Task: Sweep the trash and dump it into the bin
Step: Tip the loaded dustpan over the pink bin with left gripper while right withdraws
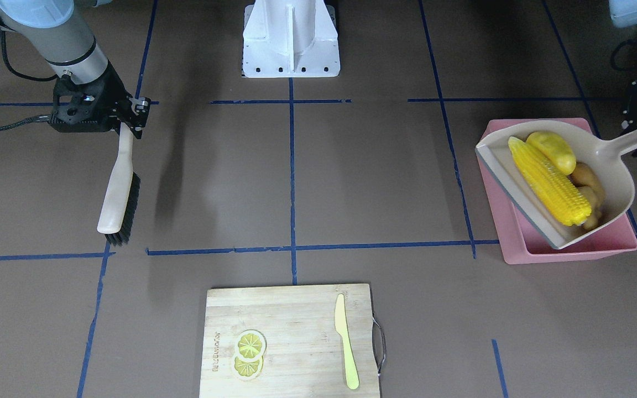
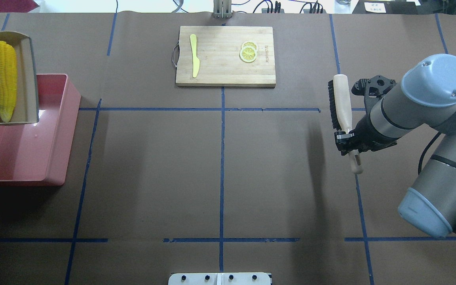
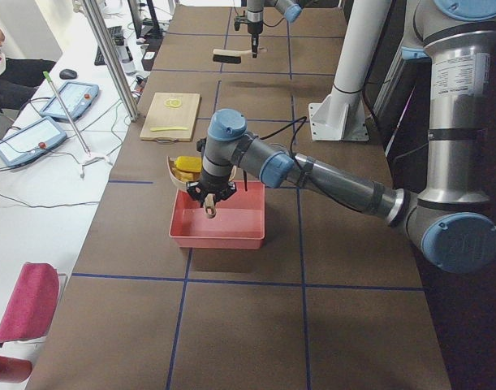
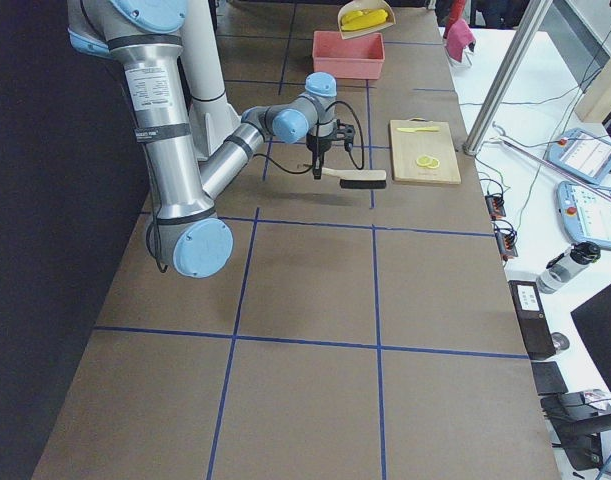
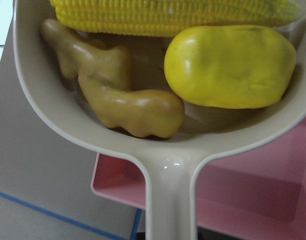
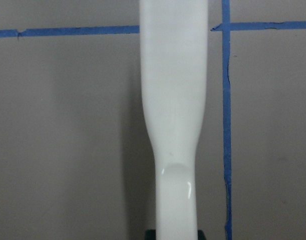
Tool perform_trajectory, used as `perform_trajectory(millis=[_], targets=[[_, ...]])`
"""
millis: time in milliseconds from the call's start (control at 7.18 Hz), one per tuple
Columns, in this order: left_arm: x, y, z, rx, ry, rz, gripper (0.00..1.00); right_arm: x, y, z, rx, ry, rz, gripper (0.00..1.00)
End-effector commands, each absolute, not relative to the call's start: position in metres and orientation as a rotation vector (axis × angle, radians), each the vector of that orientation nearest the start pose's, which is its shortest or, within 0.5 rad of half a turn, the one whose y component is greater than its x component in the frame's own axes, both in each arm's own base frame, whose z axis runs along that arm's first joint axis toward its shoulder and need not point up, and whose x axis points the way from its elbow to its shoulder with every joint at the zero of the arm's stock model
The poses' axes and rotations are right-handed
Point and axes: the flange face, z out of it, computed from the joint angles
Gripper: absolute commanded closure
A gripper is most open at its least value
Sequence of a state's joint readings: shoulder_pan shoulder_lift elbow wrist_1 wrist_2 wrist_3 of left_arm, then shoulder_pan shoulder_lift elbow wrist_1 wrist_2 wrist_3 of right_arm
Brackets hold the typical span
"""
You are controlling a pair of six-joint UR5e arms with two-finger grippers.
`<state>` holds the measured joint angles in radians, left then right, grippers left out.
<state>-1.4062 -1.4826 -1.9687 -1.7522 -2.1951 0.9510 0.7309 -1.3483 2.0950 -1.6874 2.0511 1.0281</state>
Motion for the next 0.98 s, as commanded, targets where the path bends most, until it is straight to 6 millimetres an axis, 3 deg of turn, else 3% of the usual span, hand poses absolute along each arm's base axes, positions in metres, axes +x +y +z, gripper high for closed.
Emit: perform_trajectory(millis=[0,418,836], targets=[[-0.0167,-0.4636,0.5111,0.66,0.225,1.311,1.0,-0.3264,-0.4093,0.3278,-0.013,-0.764,0.031,1.0],[-0.0153,-0.4698,0.5124,0.588,-0.038,1.536,1.0,-0.3284,-0.4112,0.3336,-0.015,-0.755,0.021,1.0],[-0.0219,-0.4698,0.51,0.537,-0.166,1.626,1.0,-0.3296,-0.4121,0.3325,-0.017,-0.757,0.023,1.0]])
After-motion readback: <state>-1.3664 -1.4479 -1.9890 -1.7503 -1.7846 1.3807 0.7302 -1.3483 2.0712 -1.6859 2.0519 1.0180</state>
